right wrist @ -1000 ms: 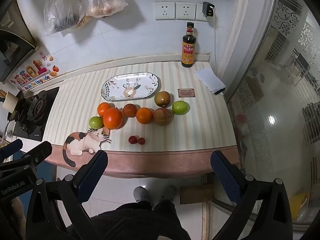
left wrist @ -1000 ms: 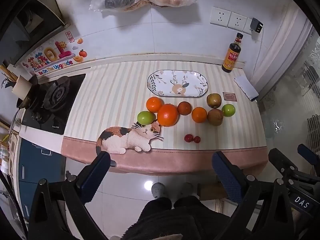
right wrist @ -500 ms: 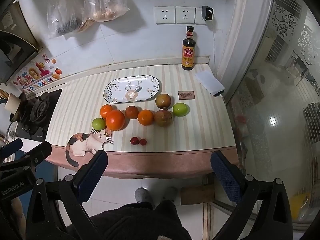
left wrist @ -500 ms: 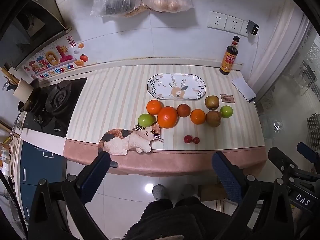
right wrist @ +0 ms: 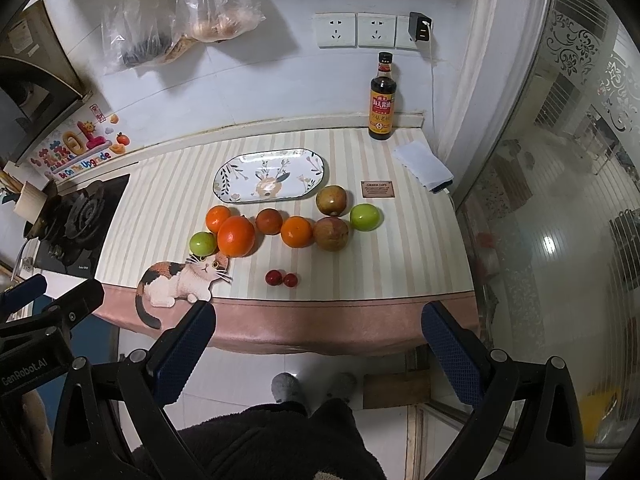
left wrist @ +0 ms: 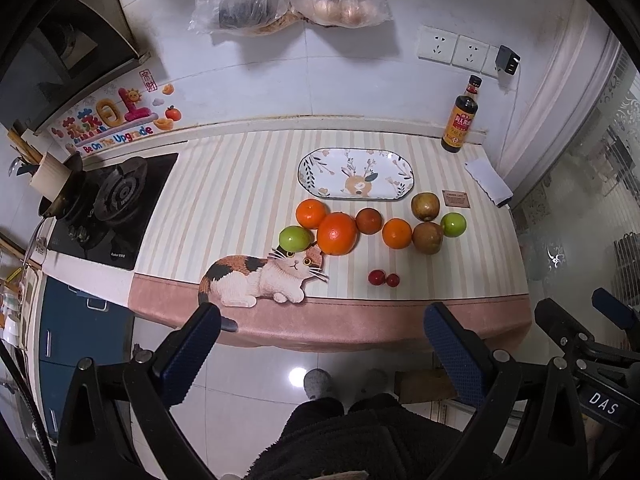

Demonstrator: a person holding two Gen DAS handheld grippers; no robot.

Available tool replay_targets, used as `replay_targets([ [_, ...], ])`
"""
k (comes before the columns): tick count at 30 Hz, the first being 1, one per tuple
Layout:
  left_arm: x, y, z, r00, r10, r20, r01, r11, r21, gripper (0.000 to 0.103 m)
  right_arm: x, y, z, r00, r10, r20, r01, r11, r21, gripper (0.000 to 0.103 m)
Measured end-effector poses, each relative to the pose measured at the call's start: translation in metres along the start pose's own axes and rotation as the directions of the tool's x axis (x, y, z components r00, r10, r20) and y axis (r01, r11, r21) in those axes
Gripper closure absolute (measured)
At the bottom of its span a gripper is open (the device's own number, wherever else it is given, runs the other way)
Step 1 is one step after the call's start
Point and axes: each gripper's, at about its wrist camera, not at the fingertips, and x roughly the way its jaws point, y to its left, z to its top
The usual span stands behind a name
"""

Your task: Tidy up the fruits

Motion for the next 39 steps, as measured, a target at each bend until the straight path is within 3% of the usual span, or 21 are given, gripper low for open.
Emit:
replay_targets([
  [39,-0.0038,0.0053,-0.0035,1.000,-0.006,-0.018,0.006,1.000,-0.009,0.000,-0.0061,0.0017,-0.0028,1.000,0.005,-0.004,-0.005,1.000,-0.006,0.000],
])
